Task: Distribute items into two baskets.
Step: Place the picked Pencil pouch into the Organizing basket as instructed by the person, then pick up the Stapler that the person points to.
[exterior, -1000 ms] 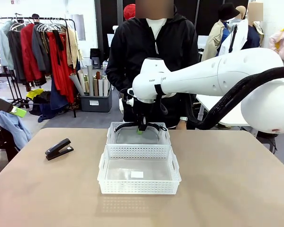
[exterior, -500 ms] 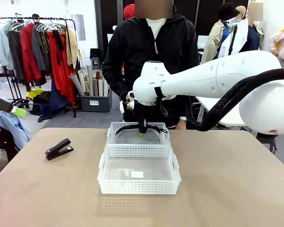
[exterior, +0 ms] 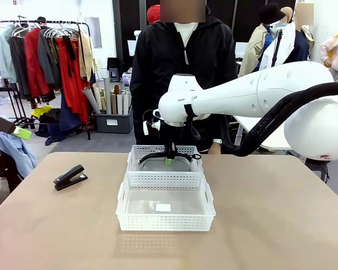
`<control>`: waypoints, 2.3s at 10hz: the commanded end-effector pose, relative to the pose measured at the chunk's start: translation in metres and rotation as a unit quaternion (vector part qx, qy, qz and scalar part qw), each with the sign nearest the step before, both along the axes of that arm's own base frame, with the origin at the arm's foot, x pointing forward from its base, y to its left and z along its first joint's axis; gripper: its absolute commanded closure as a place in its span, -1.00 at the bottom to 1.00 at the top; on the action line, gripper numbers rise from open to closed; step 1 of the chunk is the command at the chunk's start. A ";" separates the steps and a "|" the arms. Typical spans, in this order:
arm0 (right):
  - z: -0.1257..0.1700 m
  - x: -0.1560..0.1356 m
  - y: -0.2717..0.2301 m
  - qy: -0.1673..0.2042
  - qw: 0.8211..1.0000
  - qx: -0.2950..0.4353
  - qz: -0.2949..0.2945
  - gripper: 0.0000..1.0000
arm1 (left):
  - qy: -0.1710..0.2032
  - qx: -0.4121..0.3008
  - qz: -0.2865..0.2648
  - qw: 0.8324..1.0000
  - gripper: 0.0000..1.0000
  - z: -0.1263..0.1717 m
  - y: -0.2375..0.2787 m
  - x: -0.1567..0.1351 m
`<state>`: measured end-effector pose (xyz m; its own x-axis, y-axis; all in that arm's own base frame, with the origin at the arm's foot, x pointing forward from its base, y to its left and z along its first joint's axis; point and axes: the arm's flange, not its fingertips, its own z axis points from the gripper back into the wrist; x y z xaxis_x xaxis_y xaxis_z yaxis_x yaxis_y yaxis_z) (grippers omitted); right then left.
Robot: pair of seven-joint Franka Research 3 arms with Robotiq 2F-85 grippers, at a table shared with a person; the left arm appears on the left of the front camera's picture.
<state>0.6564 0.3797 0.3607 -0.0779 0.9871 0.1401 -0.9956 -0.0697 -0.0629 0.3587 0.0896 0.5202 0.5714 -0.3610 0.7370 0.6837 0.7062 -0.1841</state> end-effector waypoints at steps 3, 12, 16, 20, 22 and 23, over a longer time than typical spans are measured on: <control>0.012 0.004 -0.002 -0.006 1.000 0.011 0.001 -1.00 | -0.004 -0.009 -0.002 1.000 -1.00 0.000 0.000 -0.001; 0.057 -0.008 -0.022 -0.010 0.999 0.035 -0.026 -1.00 | -0.004 -0.009 -0.002 1.000 -1.00 0.000 0.000 -0.001; 0.051 0.003 -0.018 -0.012 0.999 0.030 -0.022 -1.00 | -0.004 -0.009 -0.002 1.000 -1.00 0.000 0.000 -0.001; 0.051 0.003 -0.018 -0.012 0.999 0.030 -0.022 -1.00 | -0.004 -0.009 -0.002 1.000 -1.00 0.000 0.000 -0.001; 0.051 0.003 -0.018 -0.012 0.999 0.030 -0.022 -1.00 | -0.004 -0.009 -0.002 1.000 -1.00 0.000 0.000 -0.001; 0.051 0.003 -0.018 -0.012 0.999 0.030 -0.022 -1.00 | -0.004 -0.009 -0.002 1.000 -1.00 0.000 0.000 -0.001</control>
